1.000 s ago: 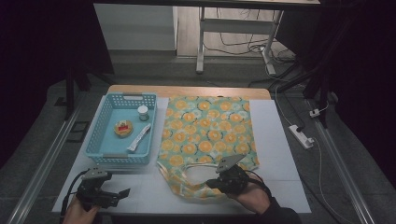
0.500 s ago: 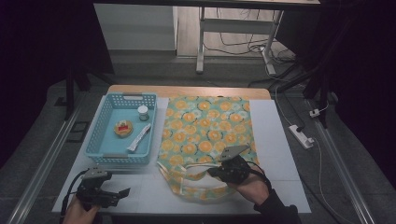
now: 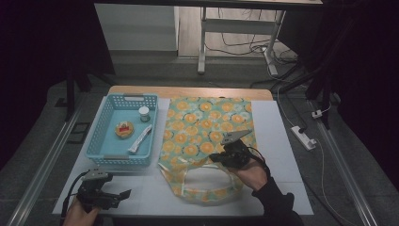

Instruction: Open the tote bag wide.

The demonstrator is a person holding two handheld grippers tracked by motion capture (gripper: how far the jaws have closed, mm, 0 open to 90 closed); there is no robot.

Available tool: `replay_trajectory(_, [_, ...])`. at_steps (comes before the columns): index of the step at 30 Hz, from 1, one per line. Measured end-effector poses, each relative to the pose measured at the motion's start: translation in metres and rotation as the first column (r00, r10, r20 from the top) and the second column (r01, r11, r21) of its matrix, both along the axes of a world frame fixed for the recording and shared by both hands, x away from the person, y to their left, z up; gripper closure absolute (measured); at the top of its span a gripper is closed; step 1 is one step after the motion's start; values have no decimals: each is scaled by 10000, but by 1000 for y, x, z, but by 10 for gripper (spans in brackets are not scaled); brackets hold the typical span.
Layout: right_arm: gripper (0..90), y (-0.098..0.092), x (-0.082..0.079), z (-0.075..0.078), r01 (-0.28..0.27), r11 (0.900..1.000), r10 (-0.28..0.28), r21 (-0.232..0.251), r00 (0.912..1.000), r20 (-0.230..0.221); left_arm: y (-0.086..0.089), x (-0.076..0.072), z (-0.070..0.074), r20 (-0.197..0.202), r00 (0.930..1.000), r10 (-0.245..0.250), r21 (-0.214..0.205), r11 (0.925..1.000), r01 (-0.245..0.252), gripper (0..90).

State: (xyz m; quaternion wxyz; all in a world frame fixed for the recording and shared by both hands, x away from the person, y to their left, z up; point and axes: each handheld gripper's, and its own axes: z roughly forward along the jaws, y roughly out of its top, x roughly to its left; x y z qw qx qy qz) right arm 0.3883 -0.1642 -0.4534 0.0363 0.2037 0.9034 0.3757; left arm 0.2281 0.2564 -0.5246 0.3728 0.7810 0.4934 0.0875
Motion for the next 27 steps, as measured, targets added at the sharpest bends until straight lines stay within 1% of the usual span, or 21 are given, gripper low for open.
replay_trajectory(4, [900, 1, 10, 4, 192, 9998, -194, 92, 9995, 255, 0, 0, 0, -9, 10000, -9, -10, 10000, 9, 12])
replay_trajectory(6, [900, 1, 13, 5, 241, 9996, -245, 133, 9993, 266, 1, 0, 0, -5, 10000, -8, -10, 10000, 8, 11])
replay_trajectory(7, [900, 2, 18, 6, 250, 9996, -253, 107, 9990, 360, 1, 0, 0, -6, 10000, -6, -20, 10000, 6, 11])
replay_trajectory(12, [900, 7, 28, 9, 371, 9993, -367, -40, 9973, 628, 1, 0, 0, -4, 10000, 32, -52, 10000, -32, 12])
replay_trajectory(16, [900, 9, 40, 12, 544, 9985, -548, 84, 9963, 658, 1, 0, 0, -15, 10000, 50, -52, 10000, -50, 11])
replay_trajectory(24, [900, 11, 63, 9, 935, 9955, -944, 151, 9929, 720, 1, 0, 0, -40, 10000, 44, -54, 10000, -44, 12])
replay_trajectory(25, [900, 11, 63, 9, 935, 9955, -944, 151, 9929, 720, 1, 0, 0, -40, 10000, 44, -54, 10000, -44, 12])
replay_trajectory(27, [900, 13, 69, 8, 968, 9952, -976, 140, 9923, 765, 1, 0, 0, -38, 10000, 51, -58, 10000, -51, 12])
